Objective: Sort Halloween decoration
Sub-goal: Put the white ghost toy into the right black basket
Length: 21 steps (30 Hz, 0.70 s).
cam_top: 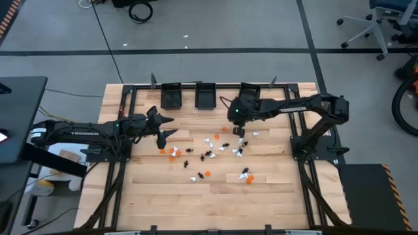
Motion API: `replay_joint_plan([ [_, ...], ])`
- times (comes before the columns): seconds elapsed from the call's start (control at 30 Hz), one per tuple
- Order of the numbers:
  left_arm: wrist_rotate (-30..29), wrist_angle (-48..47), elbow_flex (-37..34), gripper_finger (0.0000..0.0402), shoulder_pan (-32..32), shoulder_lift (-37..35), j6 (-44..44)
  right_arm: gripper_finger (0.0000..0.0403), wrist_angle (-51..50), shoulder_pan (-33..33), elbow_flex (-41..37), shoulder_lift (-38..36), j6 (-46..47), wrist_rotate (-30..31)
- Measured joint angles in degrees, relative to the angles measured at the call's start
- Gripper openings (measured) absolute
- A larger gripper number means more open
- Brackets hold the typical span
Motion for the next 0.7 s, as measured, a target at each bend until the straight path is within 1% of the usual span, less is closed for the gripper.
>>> replay_joint_plan([
  [0.13, 0.0, 0.0, 0.0, 0.0254, 0.0, 0.0, 0.0, 0.0101, -5.4, -1.6, 1.4, -3.6, -0.1, 3.2],
  [0.27, 0.0, 0.0, 0.0, 0.0254, 0.0, 0.0, 0.0, 0.0101, -7.3, -4.1, 1.6, -5.8, -0.1, 5.1],
  [0.4, 0.0, 0.0, 0.0, 0.0254, 0.0, 0.0, 0.0, 0.0101, -6.6, -7.0, 1.6, -5.8, -1.6, 3.4],
  [0.53, 0.0, 0.0, 0.0, 0.0254, 0.0, 0.0, -0.4, 0.0101, -6.7, -7.9, 1.6, -5.7, -1.6, -3.7],
  [0.7, 0.0, 0.0, 0.0, 0.0254, 0.0, 0.0, -0.4, 0.0101, -6.8, -5.2, 1.0, -5.8, 0.6, -3.3],
])
